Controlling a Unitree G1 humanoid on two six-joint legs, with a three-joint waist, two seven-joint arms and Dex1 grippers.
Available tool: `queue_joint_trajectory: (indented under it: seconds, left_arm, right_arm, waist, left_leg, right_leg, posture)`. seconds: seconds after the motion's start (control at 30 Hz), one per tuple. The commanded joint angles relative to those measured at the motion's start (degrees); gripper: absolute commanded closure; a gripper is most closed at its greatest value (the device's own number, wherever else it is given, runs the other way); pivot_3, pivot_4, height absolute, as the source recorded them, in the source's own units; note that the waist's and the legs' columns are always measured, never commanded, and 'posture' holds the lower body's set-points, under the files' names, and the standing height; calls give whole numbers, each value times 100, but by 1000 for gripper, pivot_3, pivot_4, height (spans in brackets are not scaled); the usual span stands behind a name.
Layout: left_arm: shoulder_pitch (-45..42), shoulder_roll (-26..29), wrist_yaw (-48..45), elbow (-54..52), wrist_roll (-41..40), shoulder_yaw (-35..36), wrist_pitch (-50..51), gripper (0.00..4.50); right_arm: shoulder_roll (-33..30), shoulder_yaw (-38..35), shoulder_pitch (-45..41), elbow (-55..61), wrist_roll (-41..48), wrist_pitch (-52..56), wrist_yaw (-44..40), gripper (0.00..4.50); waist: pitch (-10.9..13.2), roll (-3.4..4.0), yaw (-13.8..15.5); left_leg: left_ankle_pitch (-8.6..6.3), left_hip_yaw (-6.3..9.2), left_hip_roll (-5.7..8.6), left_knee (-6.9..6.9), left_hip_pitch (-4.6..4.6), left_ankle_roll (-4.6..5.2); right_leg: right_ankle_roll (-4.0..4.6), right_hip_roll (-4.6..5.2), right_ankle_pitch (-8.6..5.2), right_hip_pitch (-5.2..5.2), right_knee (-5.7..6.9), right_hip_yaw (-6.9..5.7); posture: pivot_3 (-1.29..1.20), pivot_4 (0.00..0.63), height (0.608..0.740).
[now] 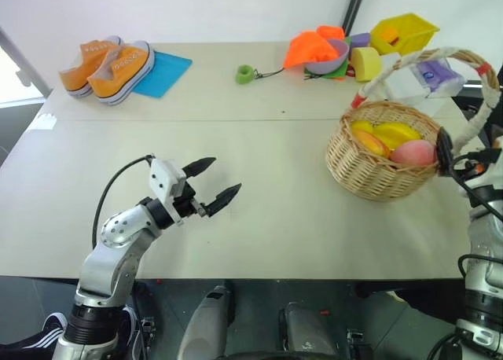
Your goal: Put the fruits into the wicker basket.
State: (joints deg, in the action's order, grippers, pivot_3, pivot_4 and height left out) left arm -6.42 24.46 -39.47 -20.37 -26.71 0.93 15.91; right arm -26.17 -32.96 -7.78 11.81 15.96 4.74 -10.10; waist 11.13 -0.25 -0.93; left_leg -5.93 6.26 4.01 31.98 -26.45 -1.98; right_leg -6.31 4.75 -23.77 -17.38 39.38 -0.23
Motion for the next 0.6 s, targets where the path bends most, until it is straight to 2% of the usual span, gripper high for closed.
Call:
queue_joint_trajectory:
  seconds: [0.03, 0.2, 0.3, 0.37, 0.47, 0.6]
  left_arm:
    - [11, 32, -17, -203, -18, 63, -85, 0]
    - [12, 45, -32, -202, -29, 71, -91, 0]
    - [12, 66, -38, -201, -19, 81, -93, 0]
    - [72, 93, -53, -212, -16, 105, -107, 0]
    - [189, 190, -56, -204, 138, 166, -238, 0]
    - [371, 416, 24, -270, 315, 282, -230, 0]
  right_arm:
    - [229, 68, 282, 1135, -63, -31, 286, 30]
    - [581, 265, 846, 1991, -380, 308, 671, 30]
    - [394, 1040, 1314, 2467, -548, -468, -181, 30]
    - [147, 1676, 1501, 2331, -560, -625, -852, 30]
    - [39, 2208, 1249, 2009, 253, 132, -1478, 30]
    - [-284, 2416, 697, 1426, 1174, 781, -2497, 30]
  waist:
    - [0, 0, 12]
    - [-1, 1, 40]
    - [-2, 3, 31]
    - [-3, 5, -8]
    - [-4, 4, -17]
    - [-2, 2, 37]
  left_leg:
    - [0, 0, 0, 0, 0, 0]
    - [0, 6, 4, 0, 2, -1]
    - [-1, 7, 6, 0, 5, -1]
    - [-2, 6, 2, -2, 7, -2]
    - [-2, 6, -1, -2, 10, -1]
    - [-2, 10, 0, 3, 9, -1]
  right_leg:
    - [0, 0, 0, 1, 0, 0]
    - [1, 1, 0, -11, -3, 0]
    - [2, 4, -1, -14, -5, 2]
    - [2, 1, -1, -15, -5, 2]
    - [2, -3, -1, -10, -6, 2]
    - [2, 0, -1, -8, -6, 2]
  posture:
    - [0, 150, 740]
    - [0, 150, 740]
    - [0, 150, 740]
    - [0, 150, 740]
    - [0, 150, 740]
    - [0, 150, 740]
